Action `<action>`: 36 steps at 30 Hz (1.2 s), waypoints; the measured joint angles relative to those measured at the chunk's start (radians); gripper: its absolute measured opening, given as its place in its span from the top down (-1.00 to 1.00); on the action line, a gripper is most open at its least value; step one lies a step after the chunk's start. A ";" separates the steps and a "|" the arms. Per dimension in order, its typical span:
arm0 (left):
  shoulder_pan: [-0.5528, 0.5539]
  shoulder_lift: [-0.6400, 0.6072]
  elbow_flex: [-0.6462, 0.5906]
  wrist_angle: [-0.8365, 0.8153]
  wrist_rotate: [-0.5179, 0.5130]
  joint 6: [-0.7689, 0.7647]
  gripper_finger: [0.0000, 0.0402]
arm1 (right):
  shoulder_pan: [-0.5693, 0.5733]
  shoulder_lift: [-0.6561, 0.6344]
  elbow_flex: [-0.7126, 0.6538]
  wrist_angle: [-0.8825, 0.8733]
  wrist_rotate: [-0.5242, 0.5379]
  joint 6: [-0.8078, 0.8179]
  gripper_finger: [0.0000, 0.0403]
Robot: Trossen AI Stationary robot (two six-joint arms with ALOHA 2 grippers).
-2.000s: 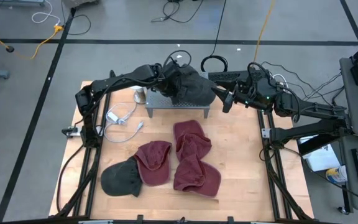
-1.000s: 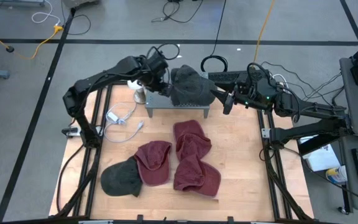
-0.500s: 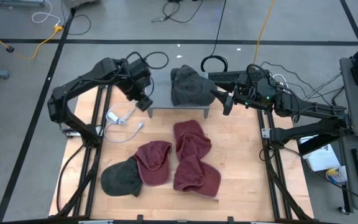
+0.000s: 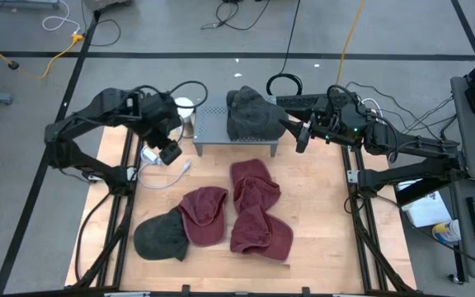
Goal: Pick & Place hat
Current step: Stack the black cap on top of the black cap on the shelf
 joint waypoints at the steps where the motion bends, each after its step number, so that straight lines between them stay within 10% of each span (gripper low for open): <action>1: -0.013 -0.008 0.000 0.000 0.000 -0.015 0.08 | 0.000 0.000 0.000 0.000 0.000 0.000 0.03; 20: -0.342 -0.091 0.000 0.000 0.113 -0.356 0.20 | 0.000 0.000 0.000 0.000 0.000 0.012 0.03; 36: -0.777 -0.088 0.000 0.000 0.007 -0.892 0.24 | 0.000 0.000 0.000 -0.001 0.000 0.006 0.03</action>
